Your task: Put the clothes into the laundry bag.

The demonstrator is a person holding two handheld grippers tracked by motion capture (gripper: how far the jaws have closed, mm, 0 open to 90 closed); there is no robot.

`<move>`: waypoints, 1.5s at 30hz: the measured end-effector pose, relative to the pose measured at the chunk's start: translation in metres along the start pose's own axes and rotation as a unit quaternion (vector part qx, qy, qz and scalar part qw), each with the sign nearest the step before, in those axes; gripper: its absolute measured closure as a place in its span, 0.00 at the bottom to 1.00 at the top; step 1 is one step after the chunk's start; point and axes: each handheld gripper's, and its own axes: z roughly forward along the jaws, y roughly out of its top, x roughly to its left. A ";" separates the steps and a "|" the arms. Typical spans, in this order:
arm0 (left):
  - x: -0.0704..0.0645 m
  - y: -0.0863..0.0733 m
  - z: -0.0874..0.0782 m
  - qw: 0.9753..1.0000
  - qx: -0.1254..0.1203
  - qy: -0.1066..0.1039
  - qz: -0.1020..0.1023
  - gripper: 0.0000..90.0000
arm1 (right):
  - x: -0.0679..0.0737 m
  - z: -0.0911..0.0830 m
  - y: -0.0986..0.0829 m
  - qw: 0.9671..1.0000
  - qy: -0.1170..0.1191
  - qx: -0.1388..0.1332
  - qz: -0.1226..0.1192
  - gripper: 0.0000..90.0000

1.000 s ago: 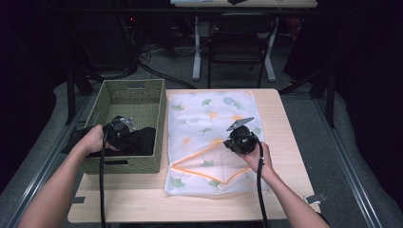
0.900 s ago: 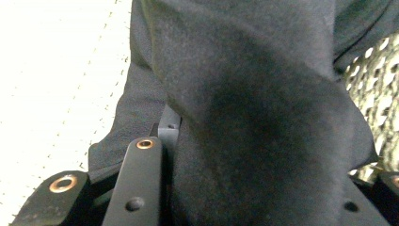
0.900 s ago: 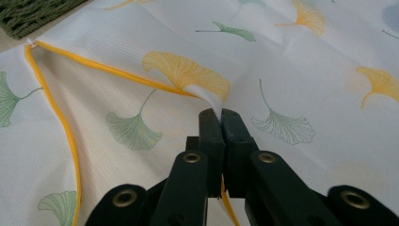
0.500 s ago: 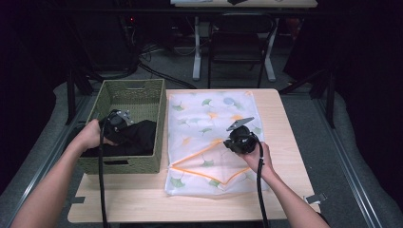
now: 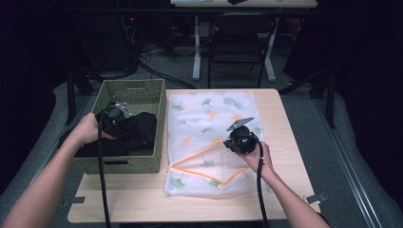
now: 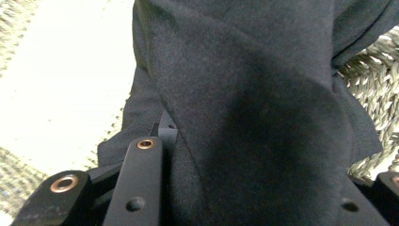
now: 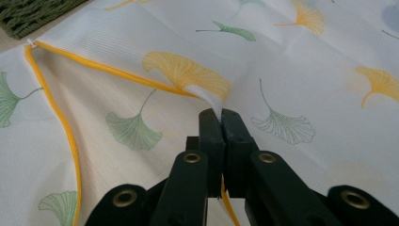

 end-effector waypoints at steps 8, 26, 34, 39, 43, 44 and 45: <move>0.001 0.006 -0.018 1.000 -0.007 0.004 -0.016 0.72 | 0.000 0.000 0.000 1.000 -0.001 -0.001 0.000 0.98; -0.011 0.021 -0.045 0.998 -0.040 0.003 -0.038 0.72 | 0.000 0.000 0.000 1.000 -0.003 -0.003 0.000 0.98; -0.024 0.031 -0.051 0.998 -0.053 -0.004 -0.038 0.72 | 0.000 0.000 0.000 1.000 -0.003 -0.002 0.000 0.98; -0.033 0.036 -0.053 0.997 -0.065 -0.014 -0.037 0.71 | 0.000 0.000 0.000 1.000 -0.003 -0.003 0.000 0.98; -0.041 0.041 -0.053 0.996 -0.080 -0.022 -0.042 0.71 | 0.000 0.000 0.000 1.000 -0.004 -0.002 0.000 0.99; -0.043 0.042 -0.053 0.996 -0.081 -0.022 -0.041 0.71 | 0.001 0.000 0.000 1.000 -0.004 -0.002 0.000 0.98; -0.046 0.044 -0.053 0.995 -0.082 -0.025 -0.046 0.71 | 0.001 0.000 0.000 1.000 -0.003 -0.001 0.000 0.98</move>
